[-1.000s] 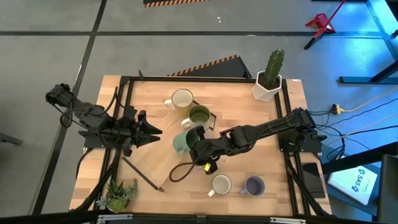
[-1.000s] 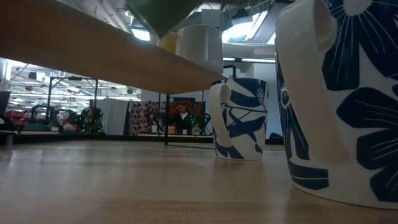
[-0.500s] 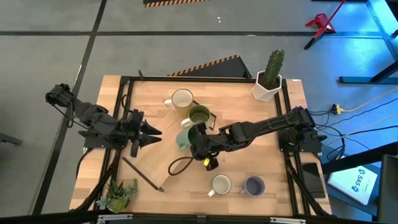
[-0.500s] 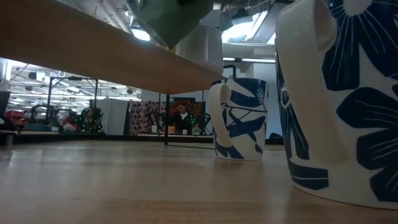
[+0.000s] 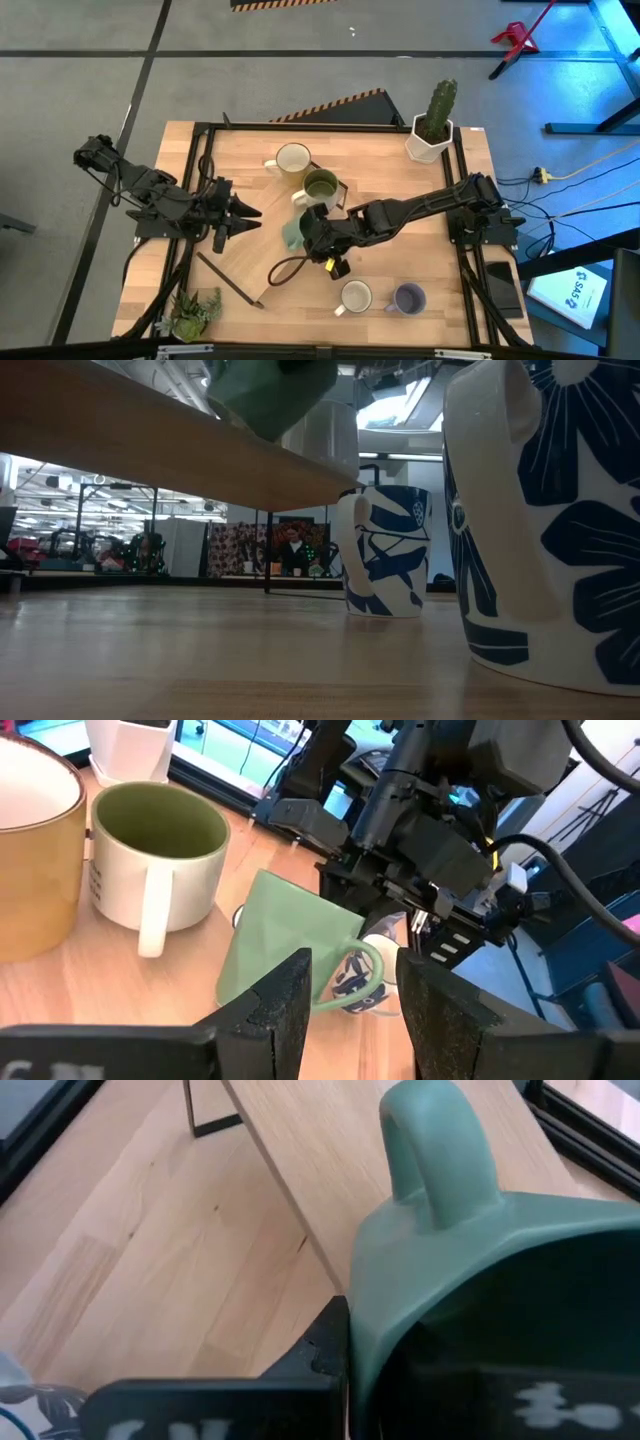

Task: Place coffee mugs
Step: Put the green mug on the shelf

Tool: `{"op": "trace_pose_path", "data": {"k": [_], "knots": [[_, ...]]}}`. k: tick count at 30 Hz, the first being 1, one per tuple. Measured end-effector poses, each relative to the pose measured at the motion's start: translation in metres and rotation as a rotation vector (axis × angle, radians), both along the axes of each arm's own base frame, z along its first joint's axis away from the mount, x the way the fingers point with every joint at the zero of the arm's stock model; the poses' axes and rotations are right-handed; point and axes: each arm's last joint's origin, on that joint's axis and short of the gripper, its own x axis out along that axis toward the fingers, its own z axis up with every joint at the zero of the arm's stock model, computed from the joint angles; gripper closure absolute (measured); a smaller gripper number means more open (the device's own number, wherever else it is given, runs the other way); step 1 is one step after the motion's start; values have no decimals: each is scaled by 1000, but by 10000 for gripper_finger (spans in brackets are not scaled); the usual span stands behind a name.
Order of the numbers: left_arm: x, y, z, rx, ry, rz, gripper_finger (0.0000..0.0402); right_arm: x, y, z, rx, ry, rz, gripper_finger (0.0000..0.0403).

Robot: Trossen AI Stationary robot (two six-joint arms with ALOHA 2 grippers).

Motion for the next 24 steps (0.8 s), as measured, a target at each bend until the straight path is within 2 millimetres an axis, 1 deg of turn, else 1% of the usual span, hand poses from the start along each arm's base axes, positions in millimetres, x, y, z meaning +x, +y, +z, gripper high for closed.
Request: {"op": "trace_pose_path", "data": {"k": [5, 7, 16, 21, 24], "knots": [[0, 0, 0, 0, -1, 1, 259, 0, 0, 0, -2, 0, 3, 385], [0, 0, 0, 1, -1, 3, 259, -1, 0, 5, -7, 0, 4, 378], [0, 0, 0, 7, -3, 11, 259, 3, -3, 28, -41, -93, 14, 321], [0, 0, 0, 7, -2, 11, 259, 9, -10, 25, -55, -108, -7, 305], [0, 0, 0, 7, -2, 11, 259, 18, -11, 17, -42, -117, 19, 304]]}}
